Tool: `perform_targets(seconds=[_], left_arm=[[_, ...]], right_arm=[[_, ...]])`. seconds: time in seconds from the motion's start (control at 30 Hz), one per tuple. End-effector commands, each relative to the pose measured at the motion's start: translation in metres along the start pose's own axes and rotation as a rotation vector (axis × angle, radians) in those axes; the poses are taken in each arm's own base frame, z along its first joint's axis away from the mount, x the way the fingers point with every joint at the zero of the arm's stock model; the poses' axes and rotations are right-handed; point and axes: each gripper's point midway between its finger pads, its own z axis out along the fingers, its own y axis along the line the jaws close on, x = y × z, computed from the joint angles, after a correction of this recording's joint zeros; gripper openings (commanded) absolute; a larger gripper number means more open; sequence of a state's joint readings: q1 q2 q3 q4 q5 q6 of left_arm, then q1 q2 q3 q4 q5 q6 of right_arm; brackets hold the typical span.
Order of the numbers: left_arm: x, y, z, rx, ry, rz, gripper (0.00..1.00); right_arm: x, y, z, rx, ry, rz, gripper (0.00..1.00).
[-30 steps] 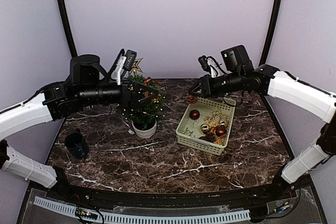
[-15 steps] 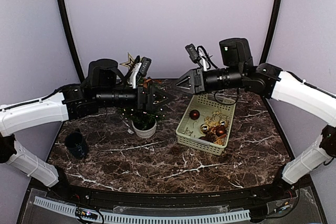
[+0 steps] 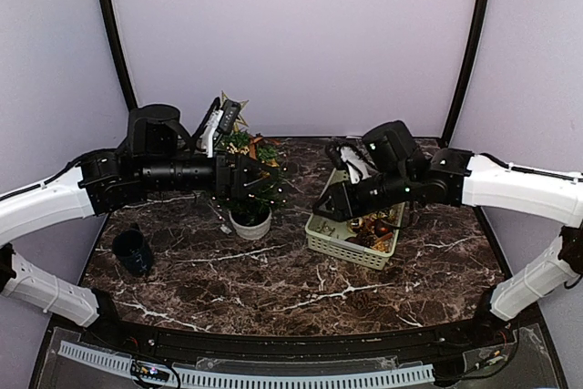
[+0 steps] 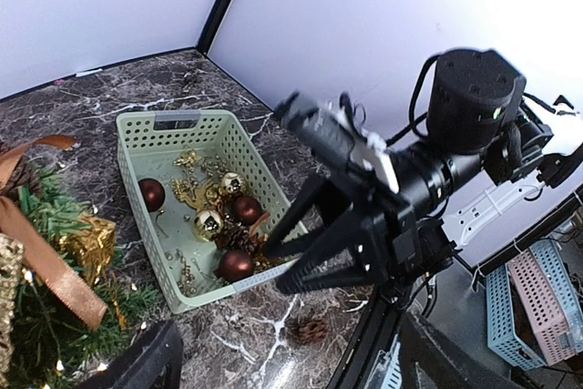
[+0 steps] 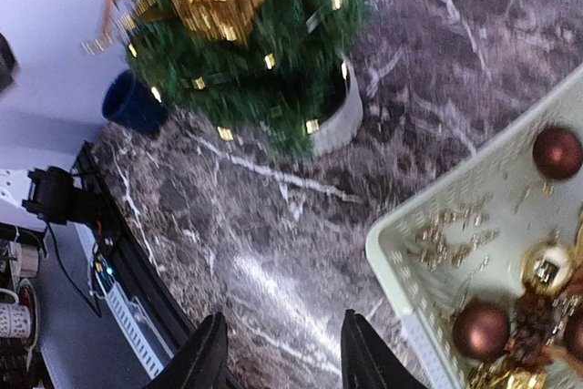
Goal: Decorate the small christmas tree
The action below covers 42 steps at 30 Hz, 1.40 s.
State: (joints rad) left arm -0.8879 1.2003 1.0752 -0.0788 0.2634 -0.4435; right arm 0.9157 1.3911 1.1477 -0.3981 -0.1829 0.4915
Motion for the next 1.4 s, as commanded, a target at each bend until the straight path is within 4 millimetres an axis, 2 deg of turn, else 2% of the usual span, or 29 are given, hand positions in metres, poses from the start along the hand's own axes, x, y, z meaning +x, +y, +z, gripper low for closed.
perform_targets(seconds=[0.0, 0.1, 0.13, 0.27, 0.4, 0.53, 0.63, 0.8, 1.0, 1.13, 1.37], left_arm=[[0.009, 0.024, -0.02, -0.093, 0.024, -0.013, 0.85], [0.015, 0.036, -0.032, -0.097, 0.02, -0.057, 0.85], [0.012, 0.041, -0.038, -0.105, 0.001, -0.073, 0.85], [0.021, 0.053, -0.046, -0.125, 0.006, -0.099, 0.85], [0.025, 0.057, -0.048, -0.137, 0.017, -0.103, 0.85], [0.028, 0.06, -0.047, -0.141, 0.024, -0.105, 0.85], [0.028, 0.061, -0.047, -0.142, 0.027, -0.103, 0.85], [0.027, 0.063, -0.047, -0.142, 0.026, -0.103, 0.85], [0.027, 0.065, -0.048, -0.148, 0.029, -0.098, 0.85], [0.025, 0.067, -0.048, -0.15, 0.026, -0.098, 0.85], [0.024, 0.067, -0.047, -0.145, 0.026, -0.093, 0.86]], right_arm=[[0.061, -0.021, 0.012, 0.141, 0.146, 0.007, 0.49], [0.102, -0.038, 0.011, 0.244, 0.247, 0.035, 0.53], [0.115, -0.041, 0.009, 0.266, 0.287, 0.049, 0.54], [0.162, -0.067, -0.003, 0.406, 0.392, 0.157, 0.59], [0.197, -0.094, -0.022, 0.536, 0.443, 0.274, 0.65], [0.213, -0.11, -0.036, 0.628, 0.464, 0.333, 0.69], [0.228, -0.117, -0.038, 0.654, 0.488, 0.369, 0.7], [0.235, -0.109, -0.023, 0.575, 0.497, 0.407, 0.68], [0.241, -0.11, -0.024, 0.581, 0.523, 0.414, 0.61], [0.243, -0.102, -0.024, 0.542, 0.534, 0.439, 0.53], [0.252, -0.109, -0.031, 0.593, 0.555, 0.431, 0.57]])
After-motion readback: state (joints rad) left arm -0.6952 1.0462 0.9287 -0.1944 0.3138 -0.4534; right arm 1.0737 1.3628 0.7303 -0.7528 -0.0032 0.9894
